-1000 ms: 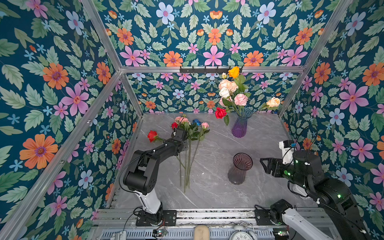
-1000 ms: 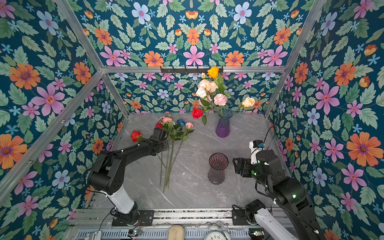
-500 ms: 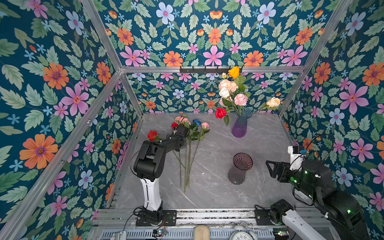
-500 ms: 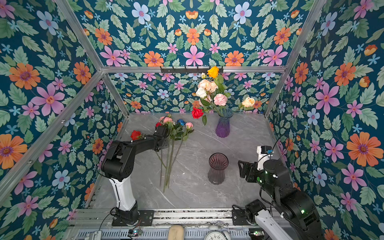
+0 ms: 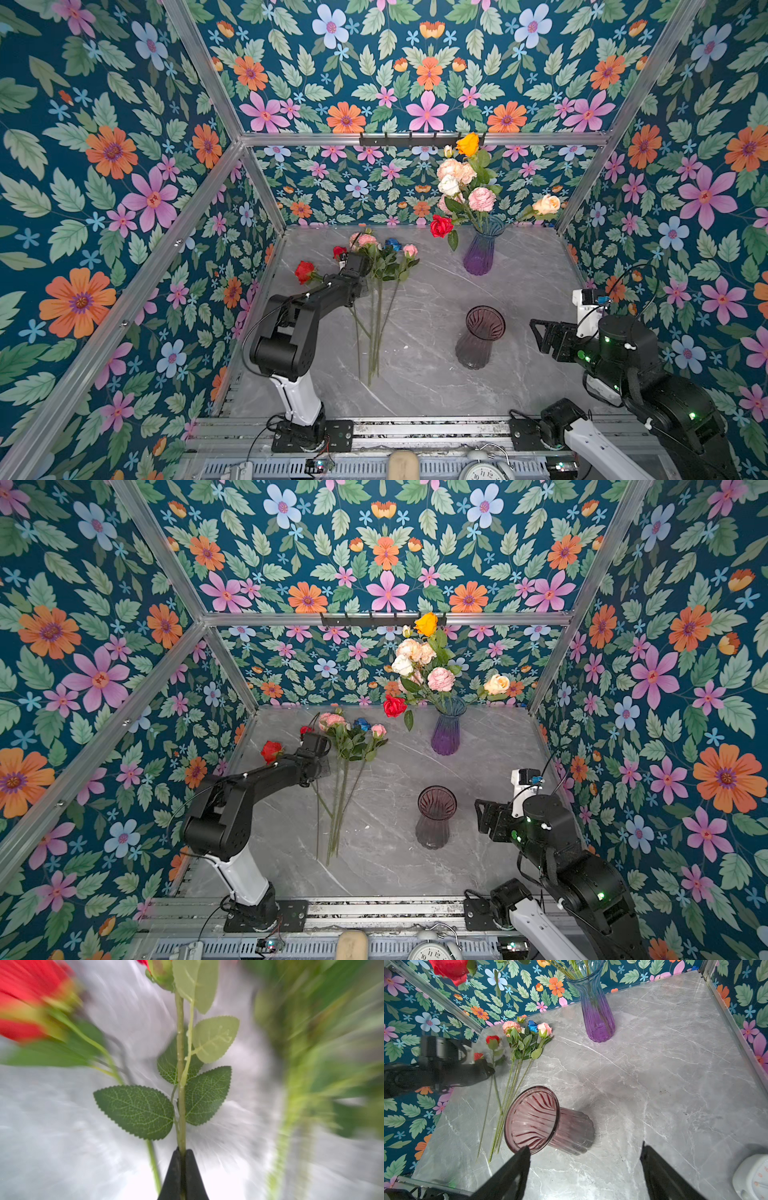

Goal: Arrange the flowers into the vase
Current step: 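Grip the red rose stem with the left gripper while the right arm withdraws, then carry the red rose into the dark red vase with the left gripper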

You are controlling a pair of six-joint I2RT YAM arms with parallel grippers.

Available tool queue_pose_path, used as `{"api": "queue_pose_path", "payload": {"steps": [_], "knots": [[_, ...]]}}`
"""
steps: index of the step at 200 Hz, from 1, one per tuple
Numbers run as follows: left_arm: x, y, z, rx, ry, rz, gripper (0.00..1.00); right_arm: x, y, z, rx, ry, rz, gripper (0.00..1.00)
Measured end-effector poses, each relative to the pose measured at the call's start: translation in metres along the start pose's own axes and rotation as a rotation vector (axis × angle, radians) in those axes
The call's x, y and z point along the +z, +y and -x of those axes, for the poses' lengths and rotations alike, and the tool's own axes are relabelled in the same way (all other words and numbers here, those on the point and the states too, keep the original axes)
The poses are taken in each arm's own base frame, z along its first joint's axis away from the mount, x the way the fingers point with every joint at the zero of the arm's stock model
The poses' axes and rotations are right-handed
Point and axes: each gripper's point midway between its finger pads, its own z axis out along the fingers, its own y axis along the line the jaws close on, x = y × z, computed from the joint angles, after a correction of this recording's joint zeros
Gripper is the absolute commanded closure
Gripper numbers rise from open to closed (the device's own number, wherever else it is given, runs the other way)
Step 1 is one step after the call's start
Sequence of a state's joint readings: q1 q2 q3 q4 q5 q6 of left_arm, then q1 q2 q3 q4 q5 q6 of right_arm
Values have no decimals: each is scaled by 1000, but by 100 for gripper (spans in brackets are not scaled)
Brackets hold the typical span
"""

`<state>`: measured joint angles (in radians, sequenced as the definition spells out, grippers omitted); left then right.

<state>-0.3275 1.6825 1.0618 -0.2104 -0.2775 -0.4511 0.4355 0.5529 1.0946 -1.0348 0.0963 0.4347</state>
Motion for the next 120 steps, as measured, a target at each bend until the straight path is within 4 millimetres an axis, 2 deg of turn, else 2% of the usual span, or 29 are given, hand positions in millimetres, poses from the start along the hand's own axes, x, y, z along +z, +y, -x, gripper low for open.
{"api": "queue_pose_path", "payload": {"steps": [13,24,33,41,51,64,81,92,100,120], "knots": [[-42,-3,29,-27,-104,-73,100,2,3,0,-7,9,11,15],[-88,-8,59,-45,-230,-145,100,3,3,0,-16,11,12,15],[-131,-16,80,-58,-340,-220,100,3,3,0,-17,11,11,15],[-177,-24,98,-65,-456,-305,100,3,4,1,-19,9,13,15],[-231,-32,112,-79,-578,-429,100,3,4,2,-18,6,14,15],[-297,-31,130,-118,-738,-570,100,4,4,2,-18,4,16,15],[-367,-26,152,-188,-903,-743,100,5,6,3,-16,-1,21,15],[-403,-36,161,-204,-975,-895,100,5,7,4,-13,-1,29,15],[-421,-50,160,-194,-998,-1007,100,5,8,4,-13,-2,31,15],[-453,-101,140,-119,-997,-1286,100,4,8,5,-12,-7,33,15]]}}
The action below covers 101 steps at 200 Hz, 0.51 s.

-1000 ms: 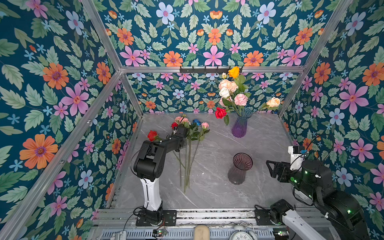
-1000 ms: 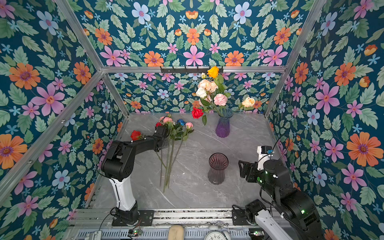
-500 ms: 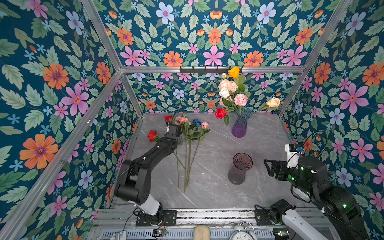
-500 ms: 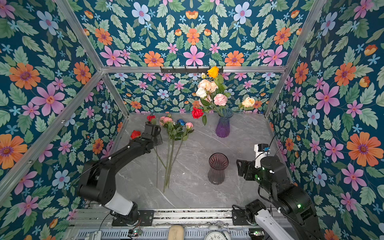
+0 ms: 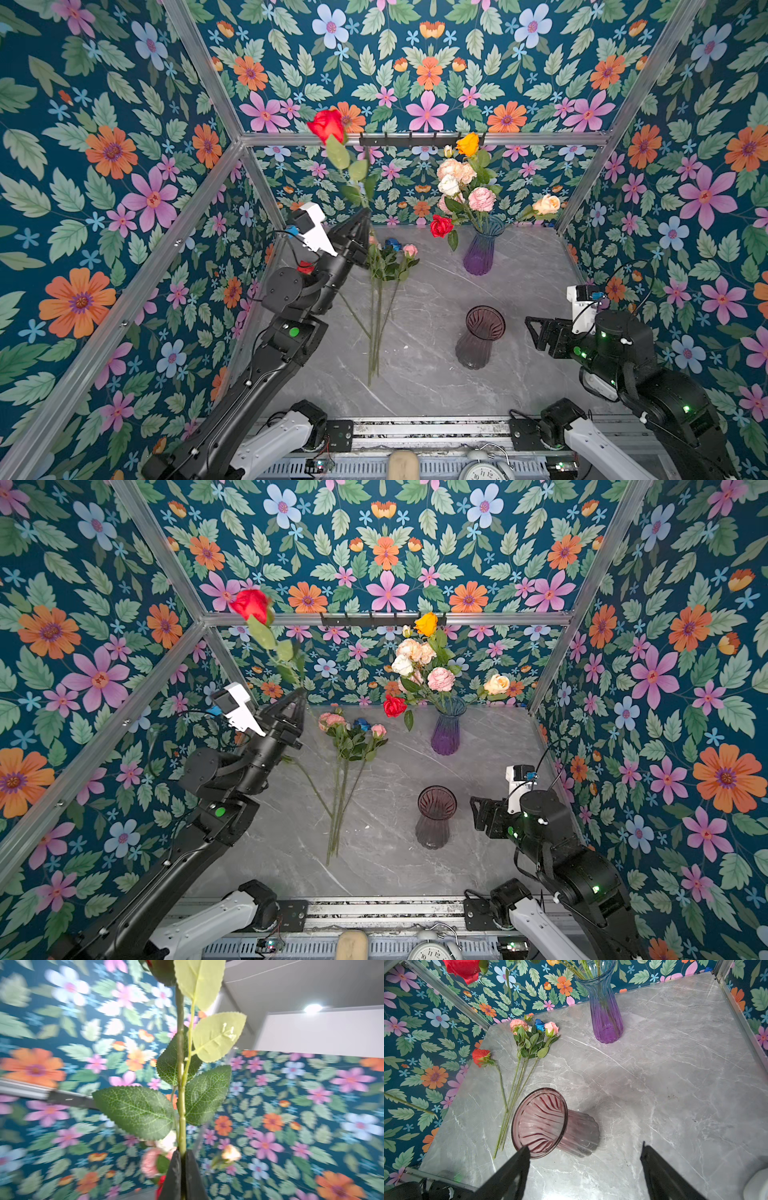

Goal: Arrange the flowers into the vase
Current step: 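Carry the red rose into the dark red vase with the left gripper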

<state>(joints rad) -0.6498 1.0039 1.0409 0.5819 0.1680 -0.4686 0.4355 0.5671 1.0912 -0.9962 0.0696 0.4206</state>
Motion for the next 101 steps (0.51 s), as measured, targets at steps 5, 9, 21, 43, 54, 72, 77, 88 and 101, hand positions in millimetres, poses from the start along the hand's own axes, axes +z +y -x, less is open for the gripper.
{"api": "queue_pose_path", "payload": {"steps": [5,9,21,43,54,72,77,88,101], "knots": [[6,-13,-10,-12,11,-57,100,0,0,0,1,-2,1,15],[10,-24,-19,-18,24,-105,100,-1,0,1,2,-6,3,15],[20,-54,-49,-15,71,-231,100,-2,1,2,9,-13,6,15],[38,-97,-67,-16,48,-408,100,-6,2,4,19,-26,13,15],[49,-110,-62,-19,2,-460,100,-9,2,6,21,-37,18,15],[63,-130,-55,-38,-61,-535,100,-16,3,10,23,-59,24,15],[66,-137,-55,-42,-69,-563,100,-18,2,11,23,-64,21,15],[71,-147,-52,-56,-92,-602,100,-21,1,12,24,-73,19,15],[76,-157,-49,-66,-112,-637,100,-25,1,13,24,-81,18,15]]}}
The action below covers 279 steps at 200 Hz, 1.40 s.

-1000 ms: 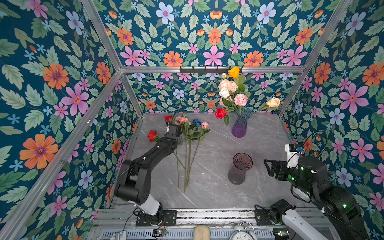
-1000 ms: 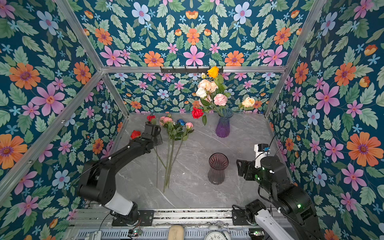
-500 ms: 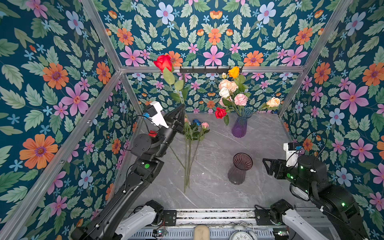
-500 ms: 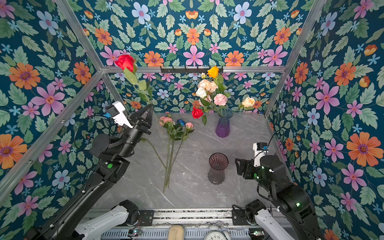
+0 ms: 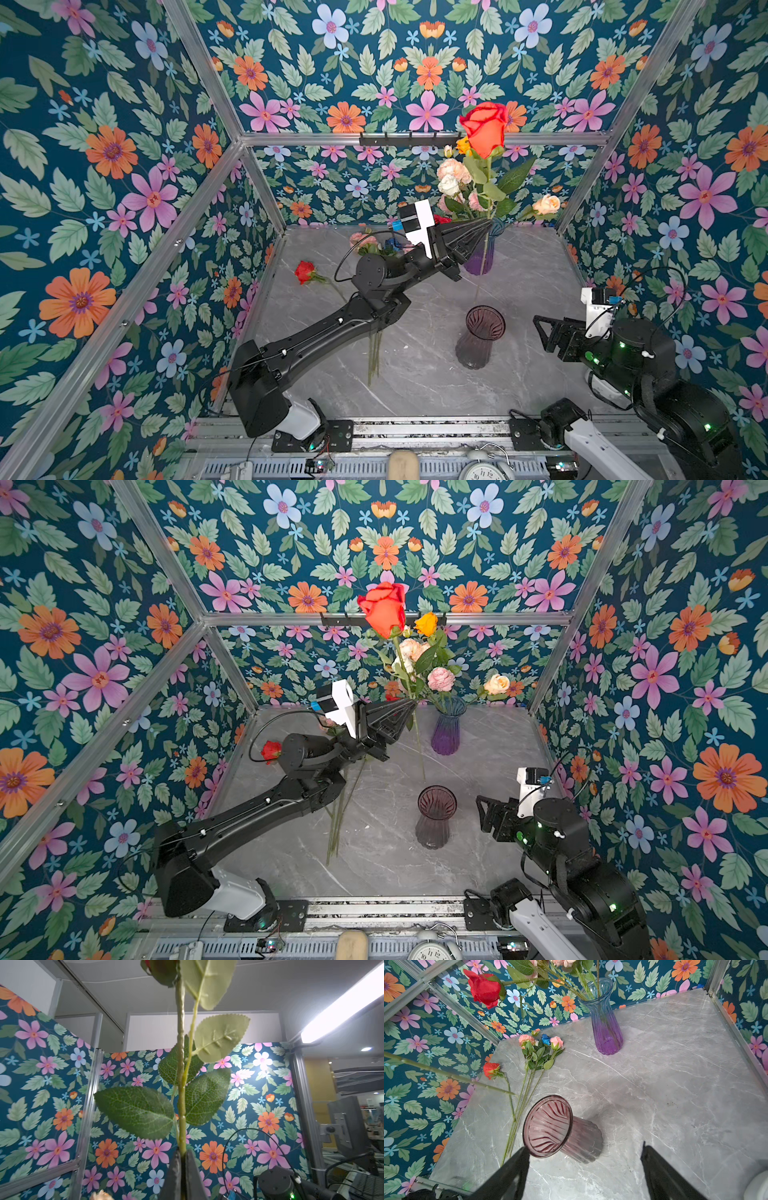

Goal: Arrange the flowers into the vase
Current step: 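Carry the red rose into the dark red vase with the left gripper, then open the left gripper and draw it back to the rose pile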

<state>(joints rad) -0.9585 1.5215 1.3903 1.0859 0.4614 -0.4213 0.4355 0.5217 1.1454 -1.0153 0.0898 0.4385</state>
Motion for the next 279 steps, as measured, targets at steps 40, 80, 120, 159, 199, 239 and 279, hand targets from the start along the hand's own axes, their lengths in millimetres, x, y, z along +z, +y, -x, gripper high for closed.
{"api": "queue_pose_path", "payload": {"steps": [40,80,120,159,199,239,279], "knots": [[-1,4,-22,-51,-3,-14,100,-7,-3,2,-8,-13,-16,15],[-35,9,-73,-100,93,29,100,-10,-4,3,-22,-19,-19,14],[-74,11,-117,-153,140,52,100,-5,-8,-5,-24,3,-29,14],[-100,13,-147,-217,175,76,2,2,-10,-14,-27,33,-36,14],[-115,11,-135,-202,221,127,0,6,-12,-20,-24,50,-39,14],[-150,14,-148,-143,465,230,0,14,-11,-22,-21,68,-41,14],[-207,13,-167,-107,764,352,0,31,-8,-26,-21,92,-36,14]]}}
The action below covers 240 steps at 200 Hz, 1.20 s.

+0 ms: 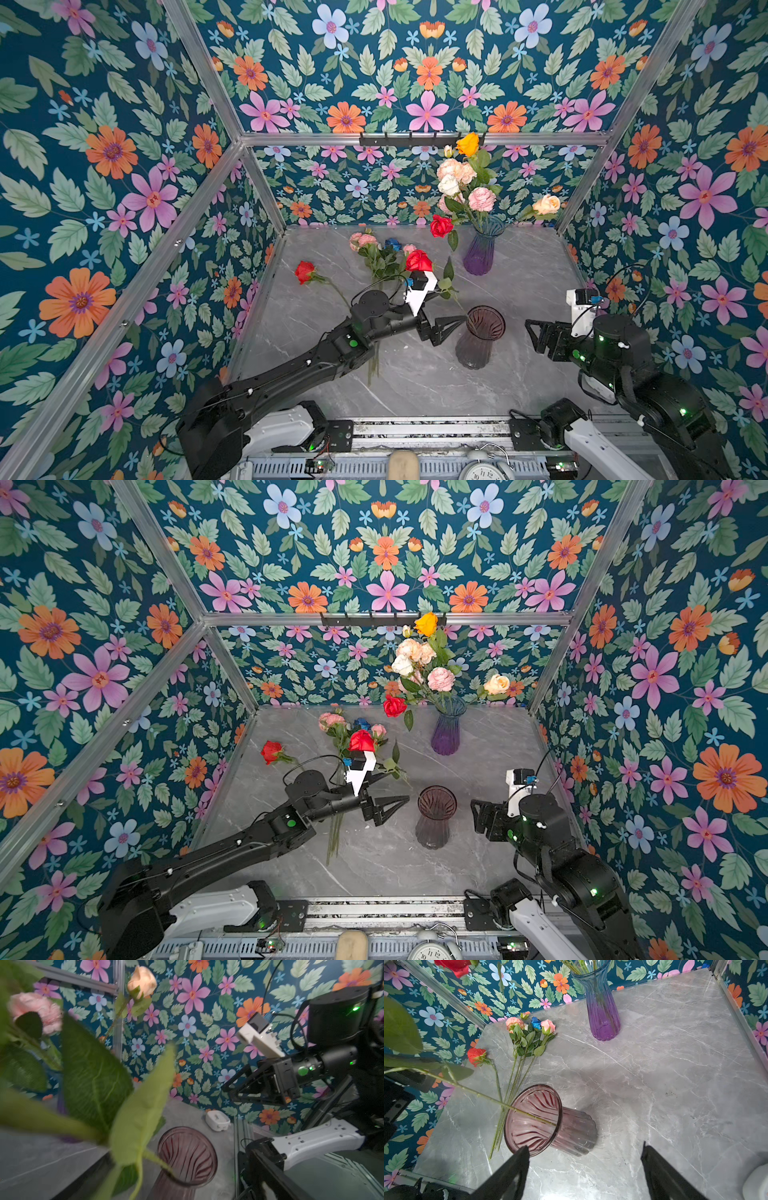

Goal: Arrange the flowers into the vase
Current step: 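Open the left gripper and draw it back to the rose pile, then close the left gripper on the pink rose stems in the pile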

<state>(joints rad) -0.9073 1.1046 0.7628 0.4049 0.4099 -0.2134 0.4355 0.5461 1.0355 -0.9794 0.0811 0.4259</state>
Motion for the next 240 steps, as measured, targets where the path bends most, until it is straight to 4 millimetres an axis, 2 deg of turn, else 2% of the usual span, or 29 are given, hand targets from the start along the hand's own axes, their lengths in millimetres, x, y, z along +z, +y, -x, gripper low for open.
{"api": "queue_pose_path", "payload": {"steps": [45,70,87,110,128,134,145,151,164,184,214,240], "knots": [[-34,25,-13,22,161,158,1,13,7,1,13,11,24,15],[-57,47,-35,9,242,267,3,14,9,5,14,1,30,15],[-80,85,-55,-82,274,399,12,15,10,6,14,-4,35,15],[-116,143,-83,-242,301,622,9,17,10,5,14,1,34,15],[-133,184,-103,-365,349,770,15,16,11,4,14,0,43,15],[-136,197,-110,-396,377,811,21,16,11,4,14,0,46,15],[-138,224,-122,-458,426,885,45,15,12,4,15,1,50,15],[-136,235,-128,-478,447,903,52,15,12,4,15,0,51,15],[-130,259,-144,-527,499,931,51,14,13,4,15,-2,55,15],[-119,283,-167,-572,563,949,50,9,14,7,20,-17,68,15],[-115,312,-181,-570,599,1003,50,-4,14,11,21,-49,80,14],[-112,330,-198,-567,636,1027,55,-11,12,11,21,-67,80,14]]}}
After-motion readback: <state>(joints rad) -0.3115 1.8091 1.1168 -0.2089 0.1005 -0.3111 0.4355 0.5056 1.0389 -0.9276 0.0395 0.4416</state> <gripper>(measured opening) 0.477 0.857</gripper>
